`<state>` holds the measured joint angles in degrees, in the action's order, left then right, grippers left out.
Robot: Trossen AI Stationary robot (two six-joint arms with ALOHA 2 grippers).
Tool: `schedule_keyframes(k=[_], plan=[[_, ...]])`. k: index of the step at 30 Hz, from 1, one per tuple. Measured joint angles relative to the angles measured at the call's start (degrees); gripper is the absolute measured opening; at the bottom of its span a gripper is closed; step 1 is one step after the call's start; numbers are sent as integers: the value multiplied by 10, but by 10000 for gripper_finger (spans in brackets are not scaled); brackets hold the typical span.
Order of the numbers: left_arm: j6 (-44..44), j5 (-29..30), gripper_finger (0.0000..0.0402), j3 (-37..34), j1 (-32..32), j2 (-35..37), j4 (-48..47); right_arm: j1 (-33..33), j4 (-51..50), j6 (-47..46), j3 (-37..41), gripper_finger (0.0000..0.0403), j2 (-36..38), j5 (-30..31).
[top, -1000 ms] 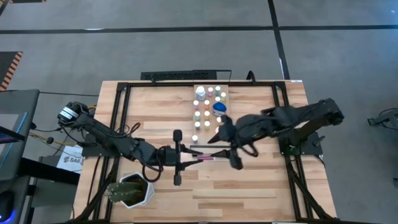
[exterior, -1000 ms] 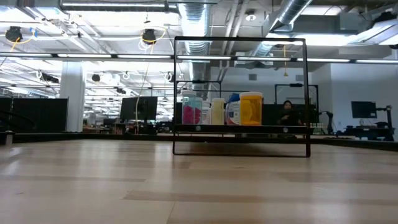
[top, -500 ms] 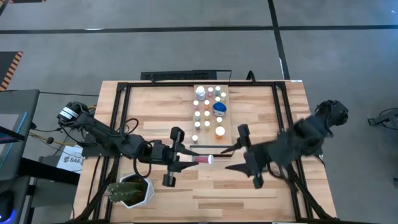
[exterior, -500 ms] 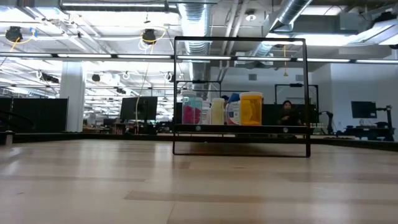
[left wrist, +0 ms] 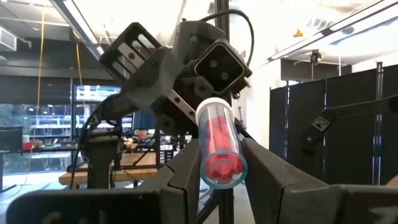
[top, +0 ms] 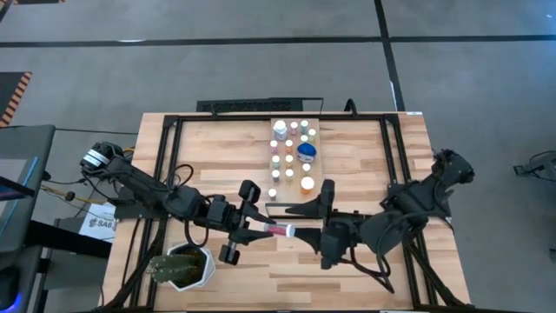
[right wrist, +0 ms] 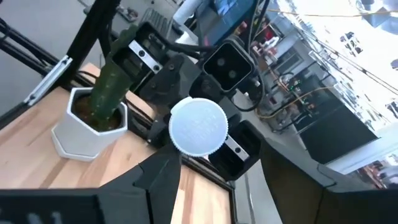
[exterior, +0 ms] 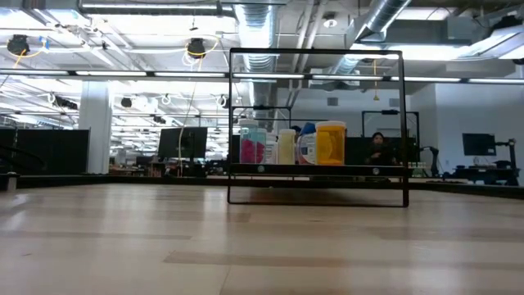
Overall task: Pick and place medicine bottles onto shelf by color
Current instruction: Put the light blue pill bottle on the shelf
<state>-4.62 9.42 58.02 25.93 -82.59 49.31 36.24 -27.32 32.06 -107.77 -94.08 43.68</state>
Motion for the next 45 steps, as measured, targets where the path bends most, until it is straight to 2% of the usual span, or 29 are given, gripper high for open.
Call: schedule_keyframes(k=[7, 18, 24, 29, 38, 41, 45], plan=[[0, 3, 82, 0, 0, 0, -2, 1, 24, 10, 0, 238, 0, -2], [0, 9, 82, 0, 0, -1, -3, -5, 27, -26, 0, 238, 0, -64], [0, 11, 82, 0, 0, -1, -2, -12, 25, -37, 0, 234, 0, -69], [0, 11, 82, 0, 0, -1, -4, -12, 26, -42, 0, 203, 0, -76], [-2, 12, 82, 0, 0, -1, -5, -11, 25, -47, 0, 112, 0, -81], [-2, 12, 82, 0, 0, -1, -6, -11, 25, -51, 0, 107, 0, -81], [0, 17, 95, -1, 0, -1, -7, -11, 17, -78, 0, 120, 0, -81]])
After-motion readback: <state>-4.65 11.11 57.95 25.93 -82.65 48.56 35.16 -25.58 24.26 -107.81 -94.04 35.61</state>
